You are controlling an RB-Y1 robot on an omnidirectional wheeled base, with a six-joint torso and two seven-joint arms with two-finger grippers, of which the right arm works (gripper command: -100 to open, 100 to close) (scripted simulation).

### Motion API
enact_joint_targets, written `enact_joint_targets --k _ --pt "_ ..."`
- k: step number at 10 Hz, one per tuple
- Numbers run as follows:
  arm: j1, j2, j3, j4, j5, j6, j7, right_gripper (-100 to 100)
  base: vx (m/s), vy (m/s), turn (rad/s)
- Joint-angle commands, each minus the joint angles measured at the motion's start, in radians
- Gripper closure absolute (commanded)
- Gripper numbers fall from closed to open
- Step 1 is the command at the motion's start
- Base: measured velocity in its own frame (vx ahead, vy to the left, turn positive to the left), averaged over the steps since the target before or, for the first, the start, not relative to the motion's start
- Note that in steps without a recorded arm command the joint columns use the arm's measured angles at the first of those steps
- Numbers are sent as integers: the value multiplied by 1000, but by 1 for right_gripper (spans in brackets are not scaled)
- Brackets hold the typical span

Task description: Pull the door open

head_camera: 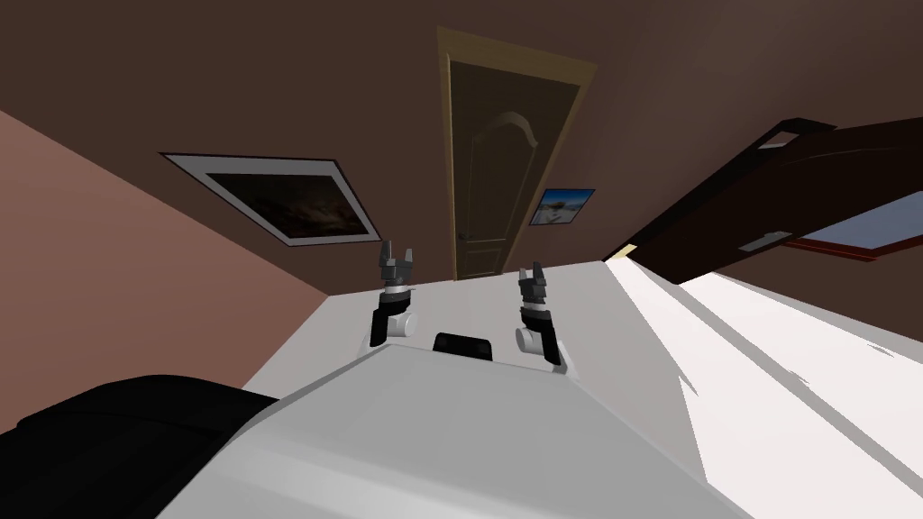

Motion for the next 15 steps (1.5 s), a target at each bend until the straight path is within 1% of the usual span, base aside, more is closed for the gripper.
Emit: enact_joint_targets --k 1,8,15 --pt "-12 -10 13 35 -2 -14 -11 -100 109 67 -21" --pt "-84 -61 66 200 -15 -68 -59 -100 93 64 -22" --pt "-163 -114 123 379 -29 -127 -112 -100 98 73 -24"
